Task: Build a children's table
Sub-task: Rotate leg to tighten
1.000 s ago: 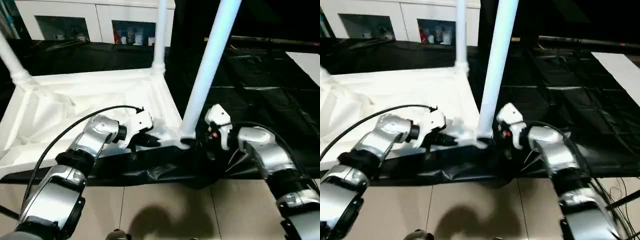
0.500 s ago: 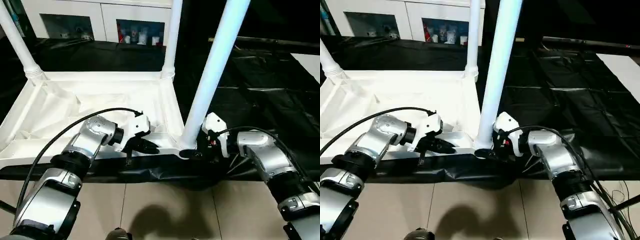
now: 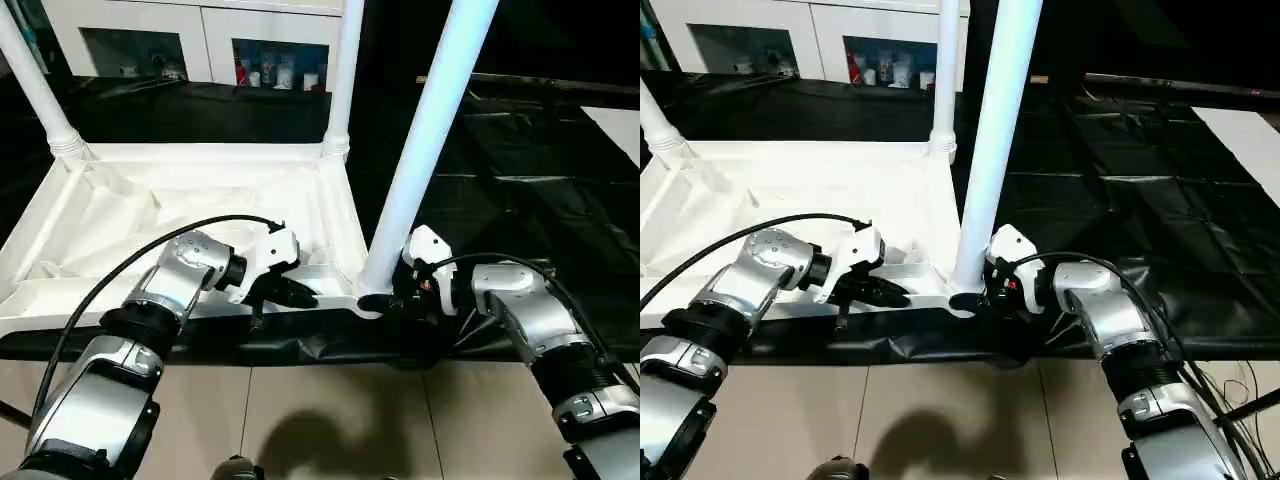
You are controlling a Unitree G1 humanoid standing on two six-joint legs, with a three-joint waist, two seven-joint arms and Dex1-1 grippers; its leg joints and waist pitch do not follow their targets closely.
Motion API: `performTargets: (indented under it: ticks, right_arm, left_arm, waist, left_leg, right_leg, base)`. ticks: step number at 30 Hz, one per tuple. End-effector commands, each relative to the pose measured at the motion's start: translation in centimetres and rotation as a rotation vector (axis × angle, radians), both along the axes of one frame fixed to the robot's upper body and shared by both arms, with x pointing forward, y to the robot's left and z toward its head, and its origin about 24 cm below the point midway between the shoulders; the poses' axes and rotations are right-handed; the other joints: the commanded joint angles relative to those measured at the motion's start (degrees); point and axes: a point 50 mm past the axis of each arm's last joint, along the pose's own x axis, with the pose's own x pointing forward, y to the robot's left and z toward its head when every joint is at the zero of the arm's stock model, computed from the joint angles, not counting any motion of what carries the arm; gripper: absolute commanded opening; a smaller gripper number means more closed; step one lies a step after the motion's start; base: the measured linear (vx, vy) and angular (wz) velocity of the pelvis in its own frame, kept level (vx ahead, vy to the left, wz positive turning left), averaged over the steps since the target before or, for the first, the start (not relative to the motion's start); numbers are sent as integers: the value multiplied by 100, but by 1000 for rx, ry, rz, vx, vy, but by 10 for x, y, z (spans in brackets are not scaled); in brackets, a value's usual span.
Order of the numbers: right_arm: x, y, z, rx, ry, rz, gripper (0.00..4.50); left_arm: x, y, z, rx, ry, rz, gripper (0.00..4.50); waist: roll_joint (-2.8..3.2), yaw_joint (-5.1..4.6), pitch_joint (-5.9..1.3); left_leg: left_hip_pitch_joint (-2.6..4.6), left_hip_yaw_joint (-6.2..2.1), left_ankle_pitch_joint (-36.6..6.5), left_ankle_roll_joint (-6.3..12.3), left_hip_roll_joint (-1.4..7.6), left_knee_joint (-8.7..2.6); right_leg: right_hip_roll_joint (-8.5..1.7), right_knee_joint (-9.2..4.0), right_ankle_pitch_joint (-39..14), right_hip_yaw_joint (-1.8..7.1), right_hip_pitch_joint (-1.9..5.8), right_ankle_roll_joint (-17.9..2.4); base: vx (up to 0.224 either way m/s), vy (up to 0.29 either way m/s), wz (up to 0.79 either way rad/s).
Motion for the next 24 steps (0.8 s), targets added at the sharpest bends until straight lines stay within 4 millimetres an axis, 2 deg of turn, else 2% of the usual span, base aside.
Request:
performTargets:
  ticks: [1, 4, 5, 6, 7, 8, 9, 10, 11, 12, 18, 19, 20, 23, 24]
  right_arm:
    - [2, 0, -1, 52, 10, -61, 272]
    - [12, 0, -5, 61, -35, -234, 271]
    - [18, 1, -8, 75, -44, -342, 270]
    - [23, 2, -10, 90, -44, -442, 270]
    - [27, 3, -13, 107, -37, -529, 270]
    - [33, 8, -18, 138, -13, -687, 270]
    - [34, 10, -21, 147, -1, -742, 270]
    - [36, 12, -22, 154, 8, -791, 270]
    - [37, 15, -24, 158, 18, -834, 270]
    - [40, 22, -26, 140, 13, -917, 270]
    - [47, 45, -22, 139, -14, -988, 270]
    - [49, 57, -17, 143, -33, -940, 270]
    - [49, 64, -13, 153, -48, -897, 270]
    - [49, 67, -8, 194, -69, -836, 270]
    - [48, 68, -6, 214, -78, -802, 305]
  left_arm:
    - [-4, -11, 3, -30, 7, -81, 0]
    - [2, -14, 2, -26, -27, -14, 0]
    - [7, -16, 2, -16, -56, 49, 0]
    - [12, -17, 1, -9, -81, 109, 0]
    - [16, -19, 1, -12, -98, 160, 0]
    - [23, -24, 0, -15, -119, 248, 0]
    - [25, -26, -1, -12, -125, 276, 0]
    - [27, -28, -1, -9, -133, 302, 0]
    - [29, -30, -1, -12, -139, 333, 0]
    - [33, -37, -1, -16, -151, 402, 0]
    - [41, -51, -1, 7, -223, 531, 0]
    - [41, -56, -3, 18, -238, 519, 0]
    - [39, -59, -5, 24, -236, 500, 0]
    - [37, -60, -5, 12, -227, 468, 0]
    - [36, -59, -6, 13, -224, 444, 0]
  waist:
    - [27, -19, -481]
    - [16, -62, -473]
    - [20, -77, -470]
    - [35, -132, -460]
    - [37, -151, -458]
    - [71, -173, -462]
    - [59, -201, -454]
    - [78, -212, -457]
    - [58, -232, -451]
    - [87, -248, -454]
    - [84, -231, -481]
    - [147, -220, -480]
    - [107, -218, -487]
    - [101, -202, -484]
    - [80, -199, -485]
  left_leg:
    - [127, -87, -701, 356, 215, -322]
    - [118, -91, -775, 282, 205, -331]
    - [124, -103, -818, 234, 208, -341]
    - [151, -109, -945, 94, 203, -356]
    - [151, -116, -1002, 42, 201, -361]
    - [161, -126, -1070, -43, 198, -366]
    - [149, -119, -1094, -77, 195, -370]
    - [166, -134, -1182, -152, 192, -375]
    - [162, -121, -1200, -139, 184, -375]
    - [163, -119, -1168, -156, 189, -373]
    - [146, -100, -947, 39, 157, -342]
    - [135, -107, -935, 57, 154, -338]
    - [135, -106, -945, 90, 158, -340]
    - [129, -106, -928, 161, 163, -342]
    - [128, -103, -935, 184, 162, -341]
  right_leg:
    - [-437, -344, 58, 341, 340, -1447]
    - [-447, -362, -156, 342, 325, -1420]
    - [-456, -371, -263, 338, 325, -1406]
    - [-456, -409, -528, 343, 302, -1380]
    - [-452, -413, -630, 340, 303, -1365]
    - [-465, -429, -791, 339, 305, -1337]
    - [-456, -442, -831, 347, 298, -1313]
    - [-467, -454, -955, 341, 299, -1281]
    - [-452, -472, -942, 352, 294, -1243]
    - [-457, -460, -858, 360, 286, -1264]
    - [-439, -435, -360, 355, 318, -1339]
    - [-441, -424, -318, 352, 324, -1342]
    - [-431, -433, -250, 349, 333, -1331]
    - [-441, -416, -182, 347, 342, -1351]
    - [-444, -420, -195, 346, 349, -1358]
  base:
    - [0, 0, 0]
    - [0, 0, 0]
    - [0, 0, 0]
    - [0, 0, 0]
    - [0, 0, 0]
    - [0, 0, 0]
    - [0, 0, 0]
    - [0, 0, 0]
    - [0, 0, 0]
    - [0, 0, 0]
    - [0, 0, 0]
    - [0, 0, 0]
    - [0, 0, 0]
    - [0, 0, 0]
    - [0, 0, 0]
